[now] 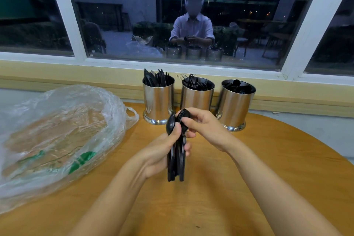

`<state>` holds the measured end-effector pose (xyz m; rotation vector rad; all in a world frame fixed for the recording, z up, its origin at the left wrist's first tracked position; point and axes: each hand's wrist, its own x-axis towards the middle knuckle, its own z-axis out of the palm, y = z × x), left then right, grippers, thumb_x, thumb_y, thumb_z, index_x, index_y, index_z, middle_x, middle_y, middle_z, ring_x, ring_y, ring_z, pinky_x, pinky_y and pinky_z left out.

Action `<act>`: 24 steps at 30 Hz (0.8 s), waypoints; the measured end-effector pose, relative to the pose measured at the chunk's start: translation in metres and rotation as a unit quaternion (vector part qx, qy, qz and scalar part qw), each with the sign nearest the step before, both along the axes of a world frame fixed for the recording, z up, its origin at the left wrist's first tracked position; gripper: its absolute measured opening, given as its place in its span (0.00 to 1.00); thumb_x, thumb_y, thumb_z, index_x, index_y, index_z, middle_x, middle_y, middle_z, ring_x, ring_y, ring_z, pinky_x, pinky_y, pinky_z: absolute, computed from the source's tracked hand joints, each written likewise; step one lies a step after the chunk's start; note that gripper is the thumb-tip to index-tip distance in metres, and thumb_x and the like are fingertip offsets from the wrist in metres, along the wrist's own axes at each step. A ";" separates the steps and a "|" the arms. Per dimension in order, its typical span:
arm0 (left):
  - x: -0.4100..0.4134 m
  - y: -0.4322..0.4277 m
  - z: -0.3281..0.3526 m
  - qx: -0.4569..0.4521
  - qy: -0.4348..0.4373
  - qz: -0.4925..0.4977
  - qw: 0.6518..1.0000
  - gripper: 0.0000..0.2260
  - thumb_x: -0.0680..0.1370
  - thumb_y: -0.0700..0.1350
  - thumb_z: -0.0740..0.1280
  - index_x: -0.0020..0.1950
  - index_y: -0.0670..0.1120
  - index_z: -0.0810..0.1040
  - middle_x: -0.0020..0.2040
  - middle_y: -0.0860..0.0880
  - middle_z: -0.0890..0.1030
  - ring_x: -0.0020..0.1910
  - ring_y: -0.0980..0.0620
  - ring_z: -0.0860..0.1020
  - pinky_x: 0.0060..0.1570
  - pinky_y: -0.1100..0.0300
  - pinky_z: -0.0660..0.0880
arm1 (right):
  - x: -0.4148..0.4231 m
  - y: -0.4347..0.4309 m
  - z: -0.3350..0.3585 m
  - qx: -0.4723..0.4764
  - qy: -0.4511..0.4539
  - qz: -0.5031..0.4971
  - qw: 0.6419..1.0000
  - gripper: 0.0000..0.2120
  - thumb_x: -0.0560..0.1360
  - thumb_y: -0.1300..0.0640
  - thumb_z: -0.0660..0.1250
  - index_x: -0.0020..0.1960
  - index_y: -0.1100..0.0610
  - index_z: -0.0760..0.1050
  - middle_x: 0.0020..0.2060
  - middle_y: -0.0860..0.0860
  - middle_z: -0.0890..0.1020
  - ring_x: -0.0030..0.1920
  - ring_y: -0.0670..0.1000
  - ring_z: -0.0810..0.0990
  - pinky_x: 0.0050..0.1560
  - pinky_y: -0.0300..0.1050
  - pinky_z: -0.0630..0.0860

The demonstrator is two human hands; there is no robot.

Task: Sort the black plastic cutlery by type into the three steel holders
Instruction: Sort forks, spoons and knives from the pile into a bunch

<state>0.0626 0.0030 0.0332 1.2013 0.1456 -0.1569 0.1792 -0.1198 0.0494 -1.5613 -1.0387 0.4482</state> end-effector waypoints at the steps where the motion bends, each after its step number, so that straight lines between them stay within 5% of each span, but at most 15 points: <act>1: 0.001 0.000 -0.001 0.002 0.001 -0.005 1.000 0.22 0.74 0.60 0.62 0.56 0.42 0.77 0.34 0.50 0.73 0.34 0.53 0.74 0.40 0.58 0.72 | -0.001 0.000 -0.002 0.000 -0.004 -0.001 1.000 0.09 0.81 0.63 0.62 0.58 0.65 0.76 0.40 0.48 0.79 0.35 0.40 0.74 0.41 0.36 0.70; 7: 0.005 0.001 -0.002 0.016 0.026 -0.048 0.998 0.05 0.80 0.43 0.66 0.45 0.46 0.74 0.31 0.51 0.64 0.28 0.56 0.65 0.32 0.63 0.68 | 0.004 -0.001 -0.004 -0.023 0.028 0.011 0.999 0.16 0.79 0.59 0.66 0.66 0.54 0.71 0.55 0.49 0.76 0.50 0.44 0.76 0.46 0.34 0.73; 12: 0.014 -0.001 -0.004 0.015 0.042 -0.073 0.996 0.05 0.80 0.41 0.66 0.45 0.44 0.75 0.33 0.50 0.69 0.29 0.55 0.68 0.33 0.62 0.70 | 0.006 -0.001 -0.002 -0.043 0.004 0.025 0.999 0.07 0.78 0.60 0.66 0.56 0.58 0.77 0.44 0.48 0.80 0.43 0.42 0.79 0.43 0.35 0.75; 17: 0.024 0.002 -0.010 0.231 0.033 -0.025 0.972 0.05 0.80 0.44 0.67 0.45 0.45 0.75 0.32 0.50 0.75 0.31 0.52 0.75 0.37 0.60 0.75 | 0.008 0.000 -0.003 0.003 -0.016 -0.057 0.998 0.06 0.78 0.63 0.66 0.53 0.66 0.76 0.34 0.42 0.77 0.32 0.37 0.74 0.33 0.28 0.69; 21: 0.029 0.003 -0.011 0.197 0.018 -0.051 0.979 0.02 0.81 0.45 0.66 0.49 0.47 0.74 0.28 0.53 0.66 0.25 0.55 0.63 0.33 0.61 0.71 | 0.010 0.000 -0.002 -0.029 -0.005 -0.024 0.999 0.07 0.78 0.59 0.67 0.56 0.60 0.75 0.31 0.43 0.78 0.27 0.44 0.72 0.27 0.33 0.66; 24: 0.031 0.004 -0.009 0.216 0.007 -0.042 0.975 0.05 0.79 0.47 0.69 0.51 0.47 0.76 0.29 0.53 0.70 0.27 0.55 0.69 0.36 0.63 0.73 | 0.015 0.006 -0.003 -0.022 0.017 -0.043 0.999 0.07 0.78 0.59 0.67 0.54 0.60 0.75 0.28 0.50 0.75 0.25 0.47 0.70 0.24 0.34 0.64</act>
